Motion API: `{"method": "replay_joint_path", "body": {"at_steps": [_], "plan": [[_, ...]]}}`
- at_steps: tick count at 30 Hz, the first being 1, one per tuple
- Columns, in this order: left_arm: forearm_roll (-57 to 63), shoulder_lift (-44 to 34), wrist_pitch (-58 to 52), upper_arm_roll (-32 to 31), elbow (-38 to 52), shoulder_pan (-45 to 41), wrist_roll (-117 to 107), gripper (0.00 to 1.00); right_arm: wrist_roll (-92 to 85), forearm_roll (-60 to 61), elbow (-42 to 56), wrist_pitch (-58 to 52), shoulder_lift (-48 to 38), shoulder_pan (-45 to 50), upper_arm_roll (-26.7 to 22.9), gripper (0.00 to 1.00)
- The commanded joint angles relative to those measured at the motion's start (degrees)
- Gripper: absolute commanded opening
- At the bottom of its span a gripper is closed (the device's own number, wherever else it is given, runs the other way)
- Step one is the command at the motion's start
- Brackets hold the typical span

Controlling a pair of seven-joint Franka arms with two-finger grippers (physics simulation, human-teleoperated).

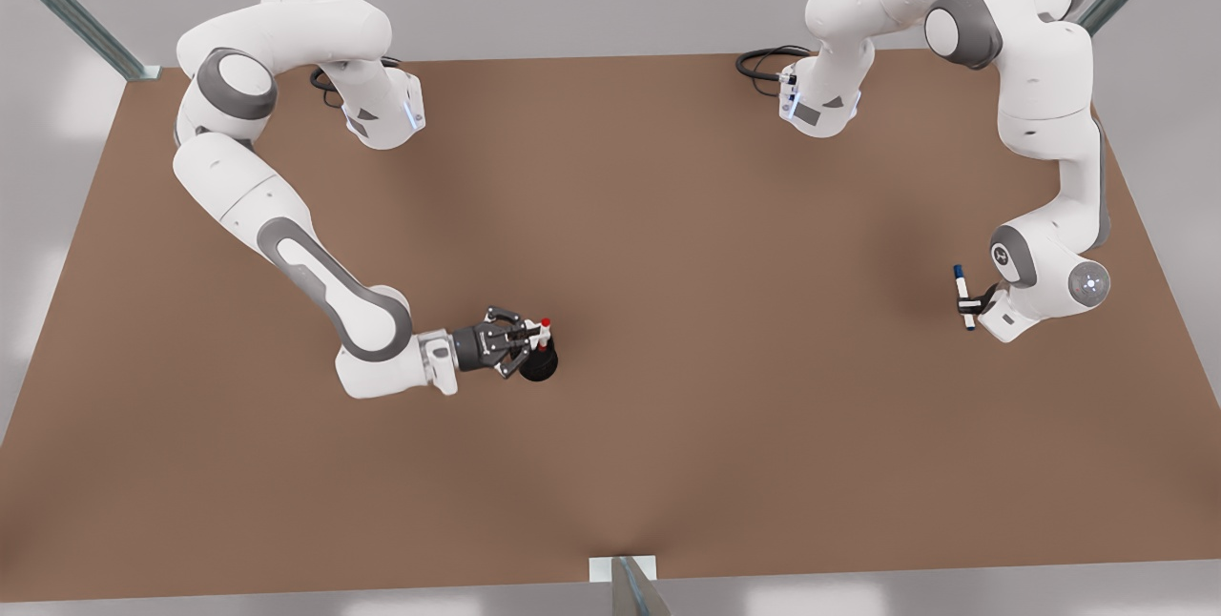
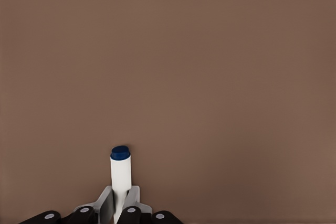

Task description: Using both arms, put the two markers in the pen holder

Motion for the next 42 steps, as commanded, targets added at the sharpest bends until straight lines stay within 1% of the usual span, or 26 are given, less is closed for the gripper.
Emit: {"method": "replay_joint_path", "body": {"at_steps": [1,5,6,7,8,12,16,20,21,22,24,25,26,27,28,29,30,32,33,34,35,36,37,38,40,42], "plan": [[-0.42,-0.05,-0.29,0.00,0.03,-0.06,0.31,0.27,-19.13,0.18,-0.41,1.33,0.21,-0.06,-0.06,0.27],[-0.42,-0.13,-0.29,0.00,0.03,-0.06,0.31,0.27,-19.57,0.18,-0.84,2.56,0.39,0.12,-0.59,0.27],[-0.42,-0.22,-0.37,0.00,-0.06,-0.06,0.31,0.27,-19.57,0.18,-0.85,2.56,0.39,0.12,-0.94,0.30],[-0.42,-0.31,-0.55,0.00,-0.06,-0.06,-0.04,0.27,-19.57,0.18,-1.11,2.56,0.47,0.12,-1.20,0.43],[-0.42,-0.40,-0.55,0.00,-0.06,0.03,-0.04,0.27,-19.57,0.18,-1.11,2.56,1.52,-0.06,-1.20,1.00],[-0.42,-0.92,-0.64,0.00,-0.06,-0.06,-0.48,0.27,-20.10,0.18,-1.11,2.29,1.79,-0.41,-0.94,1.00],[-0.15,-3.65,-3.89,0.00,-0.06,-1.29,-5.31,0.27,-19.13,0.09,0.30,1.85,0.56,-4.18,1.87,1.00],[-0.24,-6.11,-7.41,0.00,-0.06,-7.70,-17.35,0.27,-10.70,-3.33,11.01,-3.94,-1.99,-11.30,2.14,1.00],[-0.33,-6.90,-7.49,0.00,-0.06,-9.55,-20.86,0.27,-4.38,-10.71,16.54,-7.01,-2.25,-12.97,1.78,1.00],[-0.33,-7.95,-8.55,0.00,0.03,-12.80,-26.40,0.27,5.37,-19.67,24.72,-12.55,-2.34,-14.47,0.91,1.00],[-0.51,-9.01,-9.95,0.00,1.69,-18.42,-37.56,0.27,35.23,-37.07,25.78,-19.22,-4.89,-20.88,-0.14,1.00],[-0.59,-8.57,-13.02,0.00,4.51,-20.80,-41.17,0.27,42.28,-42.97,26.05,-19.85,-5.94,-20.80,-2.70,1.00],[-0.68,-8.31,-15.31,-0.35,6.88,-22.29,-46.17,0.27,66.03,-51.48,25.17,-20.82,-6.82,-21.15,-2.79,1.00],[-0.68,-7.52,-18.21,-0.78,10.31,-23.96,-51.35,0.27,94.59,-57.98,25.43,-26.78,-7.08,-20.89,-2.88,1.00],[-0.68,-7.43,-20.32,-3.24,12.86,-23.88,-56.99,0.27,120.65,-61.88,25.26,-35.66,-12.88,-18.08,-2.26,1.00],[-0.68,-7.43,-22.17,-4.83,14.79,-23.88,-60.42,0.27,141.15,-61.96,25.96,-44.63,-15.26,-14.92,-1.30,1.00],[-0.59,-6.82,-24.10,-7.02,17.51,-23.88,-65.41,0.27,151.35,-62.14,25.96,-51.13,-18.32,-10.88,-1.20,1.00],[-0.51,-5.58,-24.63,-11.07,20.86,-24.75,-78.33,0.27,158.49,-60.91,26.05,-55.88,-23.16,-7.19,-1.99,1.00],[-0.33,-5.41,-24.63,-12.12,22.26,-25.02,-84.32,0.27,158.23,-59.34,25.70,-57.47,-27.98,-2.45,-6.45,1.00],[-0.68,-5.14,-24.11,-12.30,22.71,-25.80,-86.61,0.27,157.88,-53.91,25.17,-57.21,-32.99,4.74,-17.14,1.00],[-0.77,-5.06,-24.10,-12.21,22.97,-27.73,-90.20,0.27,154.11,-44.05,22.38,-54.68,-39.15,19.15,-38.94,1.00],[-0.42,-4.79,-24.02,-11.95,25.17,-30.81,-98.56,0.27,152.87,-43.24,15.77,-49.30,-43.99,20.42,-41.46,1.00],[-0.15,-3.65,-23.93,-9.59,27.63,-35.47,-105.50,0.27,151.99,-43.07,11.38,-45.96,-48.21,20.51,-41.55,1.00],[-0.24,-3.39,-23.84,-4.31,28.86,-41.44,-110.25,0.27,151.73,-43.15,8.65,-43.85,-50.59,20.60,-41.55,1.00],[-0.42,-2.68,-22.53,3.16,29.56,-50.94,-118.51,0.27,148.48,-43.94,7.24,-42.62,-52.09,20.86,-41.72,1.00],[-0.68,0.74,-17.52,12.21,33.07,-60.52,-129.06,0.27,145.14,-44.21,7.42,-42.00,-51.21,20.42,-41.63,1.00]]}}
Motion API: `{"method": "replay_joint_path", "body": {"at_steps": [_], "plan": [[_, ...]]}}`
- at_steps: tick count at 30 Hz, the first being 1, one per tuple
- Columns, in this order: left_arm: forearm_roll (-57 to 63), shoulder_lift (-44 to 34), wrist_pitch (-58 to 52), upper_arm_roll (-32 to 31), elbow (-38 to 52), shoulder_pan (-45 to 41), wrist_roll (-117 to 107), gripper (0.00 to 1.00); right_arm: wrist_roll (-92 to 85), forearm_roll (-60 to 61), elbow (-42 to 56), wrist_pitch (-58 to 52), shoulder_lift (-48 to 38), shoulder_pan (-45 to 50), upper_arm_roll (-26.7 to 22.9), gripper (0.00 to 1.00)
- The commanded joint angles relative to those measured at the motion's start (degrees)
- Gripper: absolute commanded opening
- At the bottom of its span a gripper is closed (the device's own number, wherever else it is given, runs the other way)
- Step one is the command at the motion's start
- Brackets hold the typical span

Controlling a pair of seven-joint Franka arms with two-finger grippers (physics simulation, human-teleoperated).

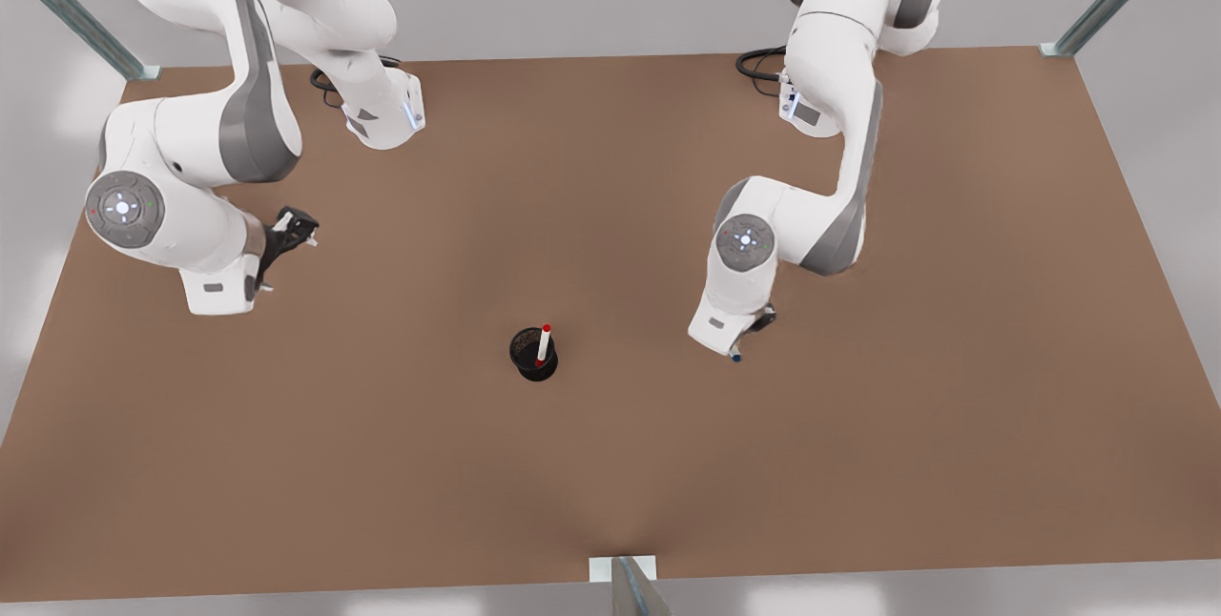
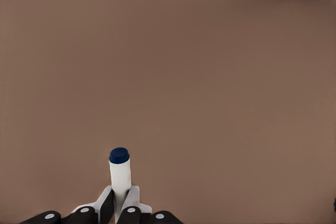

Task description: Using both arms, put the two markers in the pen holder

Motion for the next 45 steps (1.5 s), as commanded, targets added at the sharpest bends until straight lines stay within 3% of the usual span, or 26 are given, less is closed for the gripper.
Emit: {"method": "replay_joint_path", "body": {"at_steps": [1,7,10,16,20,23,28,34,45], "plan": [[-3.75,3.01,3.87,6.83,3.57,-6.74,-67.04,0.27,57.22,0.66,-0.17,1.04,-0.09,-0.09,-0.10,1.00],[-6.65,8.11,9.05,8.33,12.98,-12.72,-74.87,0.27,55.98,0.66,0.79,2.45,0.78,-0.18,-0.10,1.00],[-5.69,10.39,20.30,6.84,13.24,-17.90,-71.79,0.27,54.67,0.75,1.06,3.85,0.87,-0.27,-0.10,1.00],[2.49,13.82,38.41,7.36,13.24,-18.61,-67.05,0.27,52.21,0.05,1.24,5.52,0.96,-0.36,-0.19,1.00],[2.57,15.67,38.33,12.99,13.24,-21.33,-59.05,0.27,52.21,0.22,1.41,5.70,2.28,-1.32,-0.19,1.00],[2.66,15.75,38.33,13.69,13.24,-22.48,-58.70,0.27,52.12,0.40,1.50,5.79,2.63,-1.59,-0.10,1.00],[12.94,17.16,34.81,17.12,12.54,-25.46,-51.05,0.27,50.97,0.92,1.41,5.79,2.81,-2.11,-0.19,1.00],[21.21,18.30,25.94,17.65,12.01,-27.40,-50.96,0.27,50.18,0.40,3.70,5.44,4.92,-2.11,-0.19,1.00],[23.84,21.29,26.64,17.47,12.80,-28.01,-57.64,0.27,48.86,0.05,3.70,5.17,5.79,-3.43,-0.19,1.00]]}}
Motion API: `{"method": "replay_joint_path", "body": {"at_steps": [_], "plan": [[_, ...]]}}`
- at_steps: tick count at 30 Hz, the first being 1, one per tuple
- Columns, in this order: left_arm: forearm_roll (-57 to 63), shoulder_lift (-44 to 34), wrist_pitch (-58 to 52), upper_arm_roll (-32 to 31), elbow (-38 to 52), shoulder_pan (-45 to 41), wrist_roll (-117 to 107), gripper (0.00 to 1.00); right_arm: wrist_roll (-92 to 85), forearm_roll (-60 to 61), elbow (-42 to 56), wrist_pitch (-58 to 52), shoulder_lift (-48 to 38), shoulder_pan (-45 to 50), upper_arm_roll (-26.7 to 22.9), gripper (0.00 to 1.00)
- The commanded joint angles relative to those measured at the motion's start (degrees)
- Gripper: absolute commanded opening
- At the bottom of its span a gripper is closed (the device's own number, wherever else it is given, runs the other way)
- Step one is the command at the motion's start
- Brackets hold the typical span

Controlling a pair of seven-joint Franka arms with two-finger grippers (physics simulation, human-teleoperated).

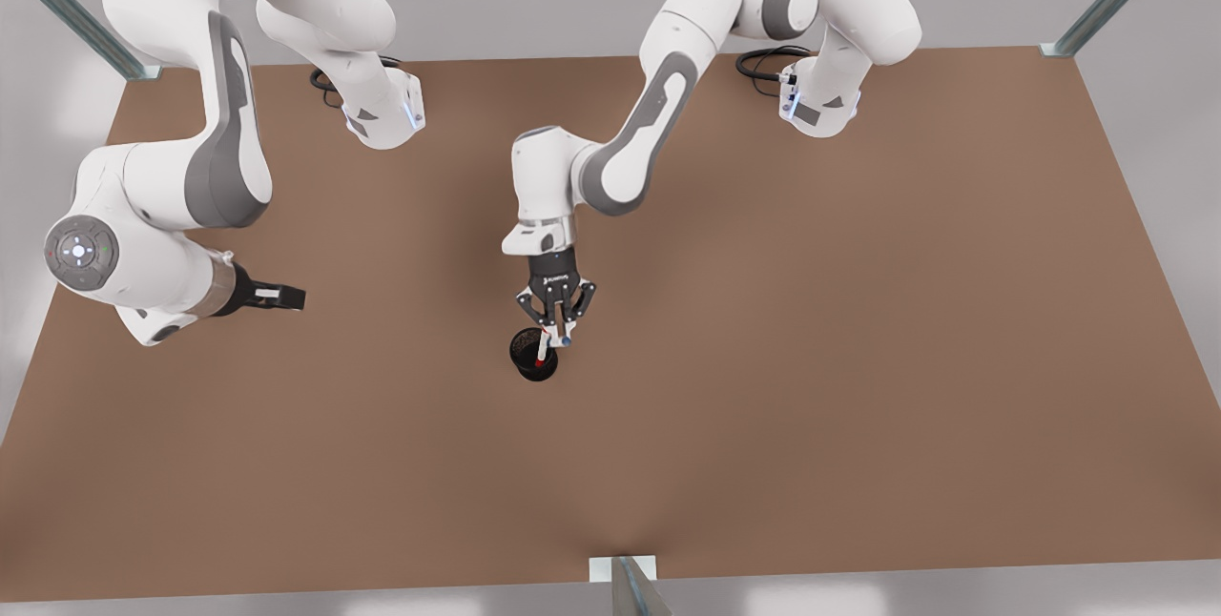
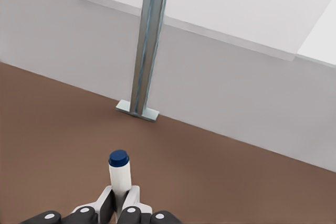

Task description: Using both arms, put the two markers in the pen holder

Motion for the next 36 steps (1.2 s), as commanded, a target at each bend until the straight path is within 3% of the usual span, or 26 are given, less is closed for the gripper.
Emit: {"method": "replay_joint_path", "body": {"at_steps": [1,20,21,22,23,28,30,32,33,34,36], "plan": [[0.35,0.21,-0.18,-0.04,0.06,-0.05,-6.31,0.27,2.40,0.01,0.05,-0.08,-0.05,0.00,0.02,1.00],[0.79,5.49,3.42,0.58,1.20,-2.24,-9.47,0.28,1.08,-0.17,1.72,-0.35,3.20,-1.49,-0.07,1.00],[0.70,5.49,3.42,0.66,1.20,-2.24,-9.47,0.42,1.08,-0.17,1.72,-0.35,3.29,-1.49,-0.07,1.00],[0.79,5.49,3.33,0.75,1.20,-2.42,-9.30,0.93,1.08,-0.17,1.72,-0.35,3.37,-1.49,-0.07,1.00],[1.49,5.49,3.25,0.93,1.03,-2.68,-9.47,1.00,1.00,-0.17,1.72,-0.35,3.55,-1.58,-0.33,1.00],[0.88,5.05,0.87,2.68,0.85,-4.97,-11.05,1.00,0.99,-0.17,1.72,-0.35,3.81,-1.75,-0.68,1.00],[-3.43,1.19,-4.04,4.44,-0.72,-6.82,-10.35,0.98,0.99,-0.17,1.72,-0.35,3.81,-1.75,-0.77,1.00],[-6.85,-13.13,-16.34,1.72,-6.35,-5.24,-6.32,1.00,0.99,-0.17,1.72,-0.35,3.73,-1.75,-0.68,1.00],[-19.14,-22.89,-27.93,-2.32,-6.18,1.96,11.05,1.00,0.91,0.01,2.33,-0.35,3.73,-1.75,-0.68,1.00],[-27.86,-30.36,-42.70,-2.24,-5.74,9.78,30.58,1.00,0.91,0.19,2.78,-0.35,3.64,-1.75,-0.68,1.00],[-31.03,-34.59,-59.15,-2.15,-4.78,23.94,60.46,1.00,2.22,0.98,3.74,-0.43,3.11,-1.66,-0.51,1.00]]}}
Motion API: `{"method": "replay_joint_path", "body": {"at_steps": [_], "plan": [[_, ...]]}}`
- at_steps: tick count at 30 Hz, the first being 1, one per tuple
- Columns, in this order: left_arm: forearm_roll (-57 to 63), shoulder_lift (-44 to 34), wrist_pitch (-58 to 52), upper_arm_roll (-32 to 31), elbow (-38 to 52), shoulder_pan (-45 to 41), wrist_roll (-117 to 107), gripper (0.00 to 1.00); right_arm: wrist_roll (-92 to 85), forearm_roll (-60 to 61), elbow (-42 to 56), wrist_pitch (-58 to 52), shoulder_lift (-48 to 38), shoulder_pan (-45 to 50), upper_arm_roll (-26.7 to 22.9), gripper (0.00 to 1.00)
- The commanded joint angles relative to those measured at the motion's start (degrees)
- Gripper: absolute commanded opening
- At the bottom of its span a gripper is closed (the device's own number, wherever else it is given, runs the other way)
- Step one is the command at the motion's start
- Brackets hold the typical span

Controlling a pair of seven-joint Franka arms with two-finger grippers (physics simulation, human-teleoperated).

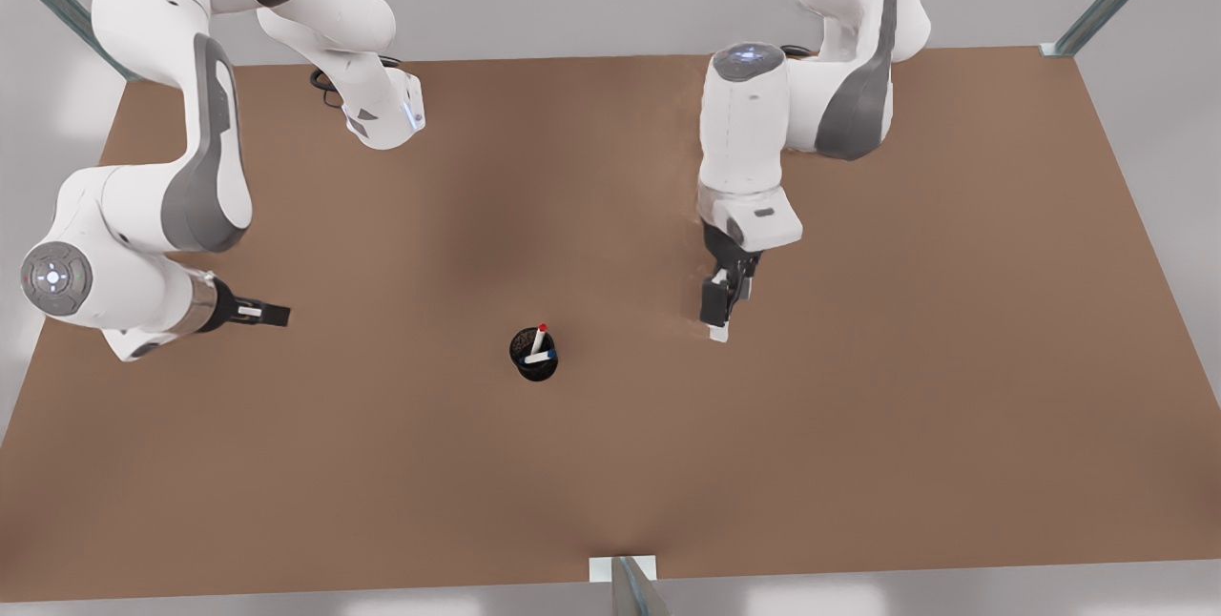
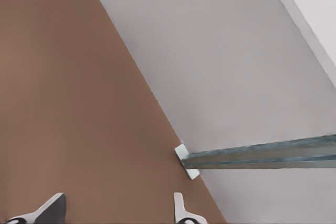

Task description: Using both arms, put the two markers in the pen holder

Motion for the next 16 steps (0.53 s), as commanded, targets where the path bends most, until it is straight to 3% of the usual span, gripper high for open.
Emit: {"method": "replay_joint_path", "body": {"at_steps": [1,2,3,4,5,6,7,16], "plan": [[-9.64,-2.69,-37.83,-0.72,0.44,10.33,76.62,1.00,-0.16,0.83,0.22,0.25,-0.01,0.00,0.37,1.00],[-8.59,-1.55,-39.77,-12.73,0.79,25.16,94.83,1.00,-0.24,0.92,0.04,0.16,-0.28,0.79,0.72,1.00],[3.34,-1.55,-39.51,-38.39,2.02,42.40,95.47,1.00,0.72,-0.23,0.22,-0.19,-1.42,3.51,0.81,1.00],[5.31,-2.43,-34.87,-43.09,-3.07,45.14,91.09,1.00,0.55,-1.37,1.79,-1.15,-1.60,3.69,0.72,1.00],[3.55,-7.08,-26.25,-43.00,-11.59,44.27,78.96,1.00,0.55,-1.81,3.90,-3.79,-1.42,3.69,0.37,1.00],[-0.67,-8.41,-29.21,-40.02,-11.61,43.30,73.84,1.00,-0.06,-4.89,5.40,-5.72,-1.60,3.78,0.81,1.00],[-1.82,-6.74,-38.44,-35.18,-5.90,40.13,77.96,1.00,0.55,-4.54,8.13,-9.42,-1.51,4.66,0.99,1.00],[-3.13,-7.27,-43.11,-35.44,-4.75,40.48,80.61,1.00,1.60,-4.36,5.58,-11.18,-8.19,6.42,0.28,1.00]]}}
